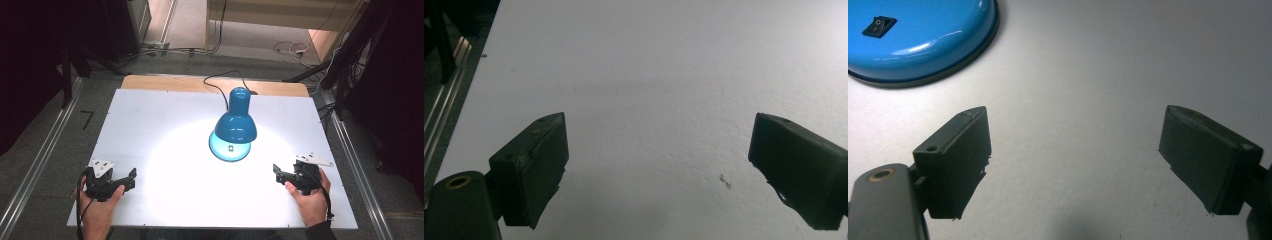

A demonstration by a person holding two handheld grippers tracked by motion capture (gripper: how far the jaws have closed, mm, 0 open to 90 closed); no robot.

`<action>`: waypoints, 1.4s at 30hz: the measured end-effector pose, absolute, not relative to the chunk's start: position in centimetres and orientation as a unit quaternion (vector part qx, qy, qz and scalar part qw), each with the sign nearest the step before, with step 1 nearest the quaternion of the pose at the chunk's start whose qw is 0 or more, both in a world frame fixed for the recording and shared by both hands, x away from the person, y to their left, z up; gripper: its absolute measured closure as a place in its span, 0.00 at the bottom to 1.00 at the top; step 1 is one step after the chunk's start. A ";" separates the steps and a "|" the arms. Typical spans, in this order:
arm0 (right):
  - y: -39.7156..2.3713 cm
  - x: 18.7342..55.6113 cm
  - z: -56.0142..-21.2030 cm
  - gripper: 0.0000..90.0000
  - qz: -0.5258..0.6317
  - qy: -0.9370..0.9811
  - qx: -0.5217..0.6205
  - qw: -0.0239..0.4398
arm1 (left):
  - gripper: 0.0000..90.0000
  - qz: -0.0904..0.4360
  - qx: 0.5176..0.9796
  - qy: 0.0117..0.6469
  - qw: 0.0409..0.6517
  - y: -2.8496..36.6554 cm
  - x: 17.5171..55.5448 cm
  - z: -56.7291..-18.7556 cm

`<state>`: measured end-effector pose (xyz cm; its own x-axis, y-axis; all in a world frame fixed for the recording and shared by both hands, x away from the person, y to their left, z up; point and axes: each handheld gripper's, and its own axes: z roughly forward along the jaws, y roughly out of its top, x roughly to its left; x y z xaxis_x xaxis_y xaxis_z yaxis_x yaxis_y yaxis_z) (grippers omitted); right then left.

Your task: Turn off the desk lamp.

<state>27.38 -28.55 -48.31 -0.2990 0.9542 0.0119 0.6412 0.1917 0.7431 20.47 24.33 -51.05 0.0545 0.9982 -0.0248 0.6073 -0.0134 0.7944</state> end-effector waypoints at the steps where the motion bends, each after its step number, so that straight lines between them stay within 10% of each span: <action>1: -28.4 27.4 -48.3 0.13 0.332 0.735 0.543 0.235 | 0.11 0.297 0.647 0.620 0.329 24.3 20.5 -51.0; 42: -24.2 28.8 -48.7 0.12 0.340 0.750 0.523 0.222 | 0.11 0.295 0.648 0.619 0.332 24.4 20.4 -51.0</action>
<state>28.80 -24.19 -48.66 -0.3554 0.9344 0.0228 0.6331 0.2227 0.7414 20.37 24.42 -51.04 0.0591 0.9978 -0.0288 0.6062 -0.0129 0.7952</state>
